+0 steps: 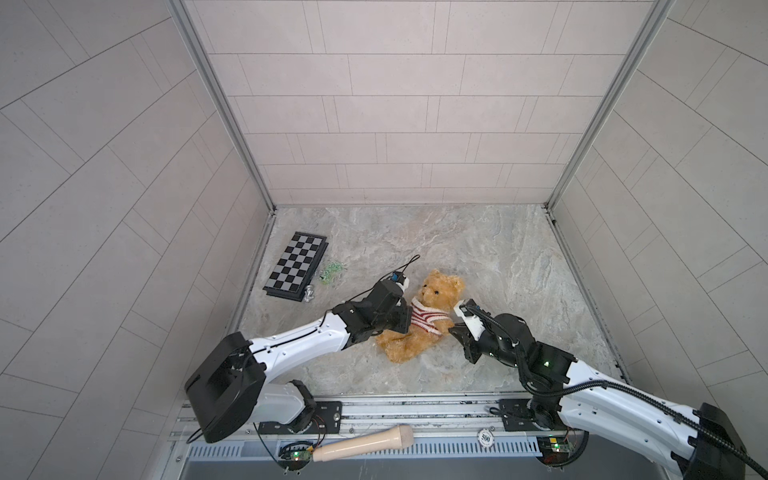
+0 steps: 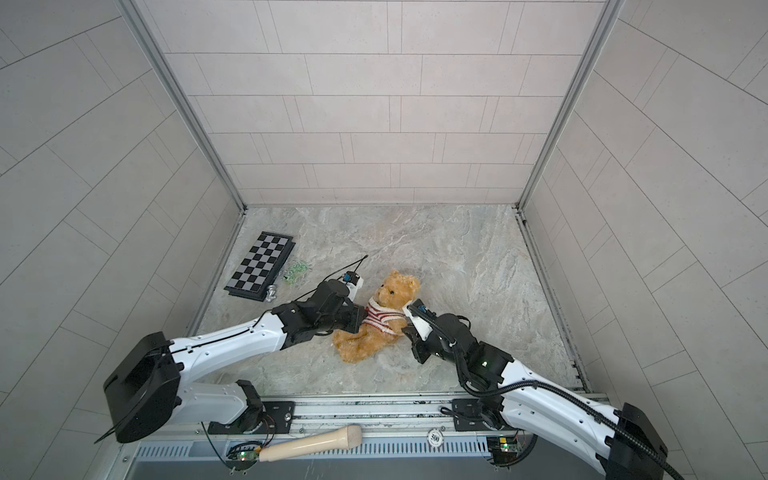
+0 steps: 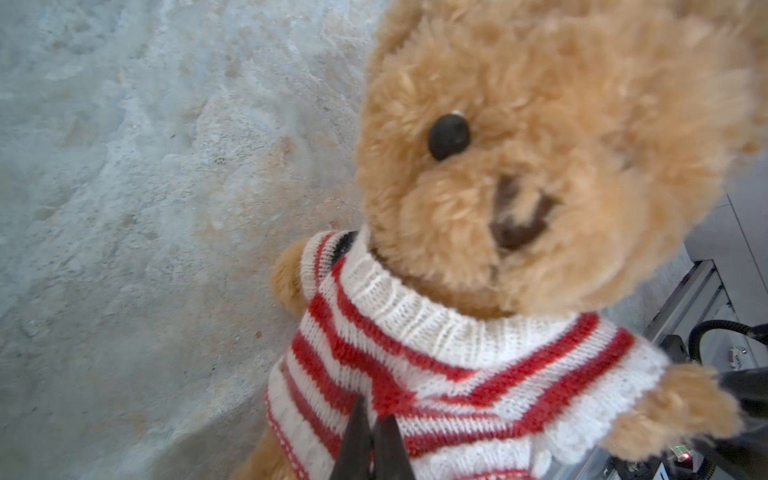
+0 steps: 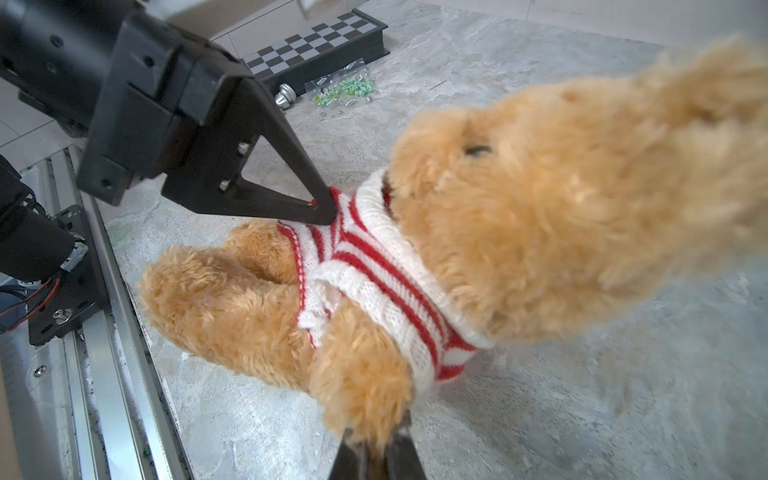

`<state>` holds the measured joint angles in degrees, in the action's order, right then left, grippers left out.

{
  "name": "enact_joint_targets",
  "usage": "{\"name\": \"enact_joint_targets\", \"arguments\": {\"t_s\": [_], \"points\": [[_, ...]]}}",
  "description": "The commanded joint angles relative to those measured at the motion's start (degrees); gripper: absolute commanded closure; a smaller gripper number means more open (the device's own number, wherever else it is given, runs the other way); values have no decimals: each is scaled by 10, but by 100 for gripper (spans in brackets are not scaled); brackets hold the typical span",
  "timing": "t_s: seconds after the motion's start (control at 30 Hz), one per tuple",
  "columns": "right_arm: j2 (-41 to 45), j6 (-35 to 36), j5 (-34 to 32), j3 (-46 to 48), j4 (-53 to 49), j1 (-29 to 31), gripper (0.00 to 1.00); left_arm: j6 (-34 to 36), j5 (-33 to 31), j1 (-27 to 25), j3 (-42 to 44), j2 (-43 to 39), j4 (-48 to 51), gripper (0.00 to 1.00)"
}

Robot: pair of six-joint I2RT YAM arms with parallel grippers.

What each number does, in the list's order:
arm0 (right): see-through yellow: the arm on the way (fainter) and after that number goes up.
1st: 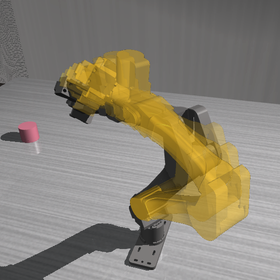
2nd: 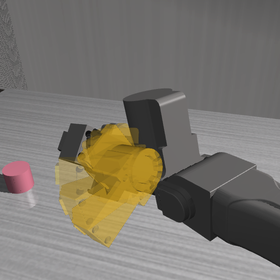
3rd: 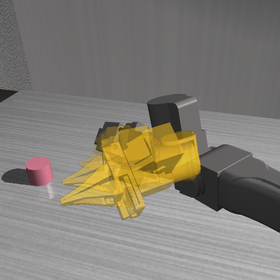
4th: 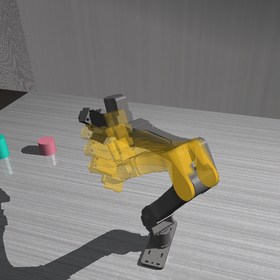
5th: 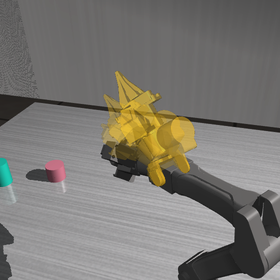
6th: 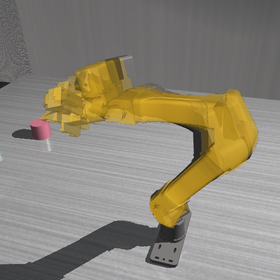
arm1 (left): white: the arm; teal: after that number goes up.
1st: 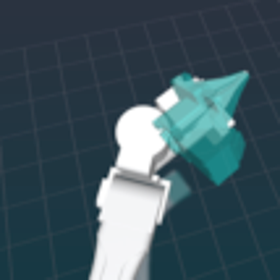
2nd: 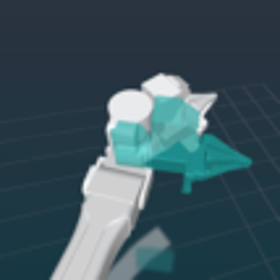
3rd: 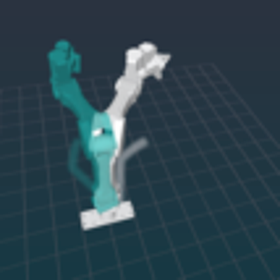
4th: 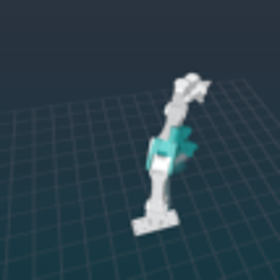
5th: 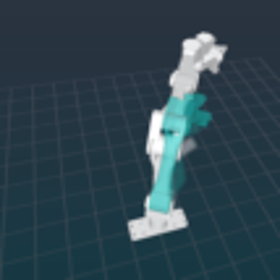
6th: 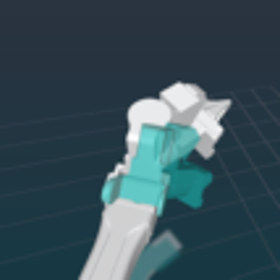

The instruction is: Dress the teddy bear

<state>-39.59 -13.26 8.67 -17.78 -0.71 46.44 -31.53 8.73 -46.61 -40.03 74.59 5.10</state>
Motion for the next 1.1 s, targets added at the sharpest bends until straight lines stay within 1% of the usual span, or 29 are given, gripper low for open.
{"name": "enact_joint_targets", "arguments": {"t_s": [0.0,0.1,0.17,0.2,0.27,0.3,0.33,0.37,0.47,0.53,0.6,0.73,0.9,0.97,1.07], "points": [[29,-9,-9,4,-22,-13,100,-17,-33,26,28,-26,2,100],[29,-6,-4,2,-21,-15,100,-10,-26,27,29,-30,5,100],[20,-5,-2,-2,-19,-15,100,-2,-9,22,26,-28,-1,100],[16,-5,-2,-3,-15,-16,100,3,0,15,21,-27,-3,100],[2,-6,-2,-6,-3,-15,100,22,9,-14,6,-27,-6,100],[-7,-6,-2,-9,2,-16,100,28,13,-25,-2,-26,-4,98],[-16,-6,-2,-13,6,-17,100,34,18,-35,-9,-24,0,94],[-27,-7,2,-17,12,-19,100,38,15,-43,-15,-23,6,88],[-50,-18,8,-26,27,-28,100,44,-4,-49,-18,-31,28,63],[-57,-24,20,-27,39,-37,100,53,-29,-54,-25,-32,59,57],[-58,-23,28,-28,47,-41,100,59,-47,-63,-34,-28,77,55],[-71,-14,39,-39,46,-48,100,61,-53,-67,-49,-9,75,51],[-82,-20,55,-40,48,-55,100,83,-49,-72,-86,12,84,49],[-81,-23,62,-40,55,-61,100,87,-42,-73,-96,27,84,51],[-82,-30,77,-45,63,-77,100,85,-32,-82,-104,54,79,62]]}}
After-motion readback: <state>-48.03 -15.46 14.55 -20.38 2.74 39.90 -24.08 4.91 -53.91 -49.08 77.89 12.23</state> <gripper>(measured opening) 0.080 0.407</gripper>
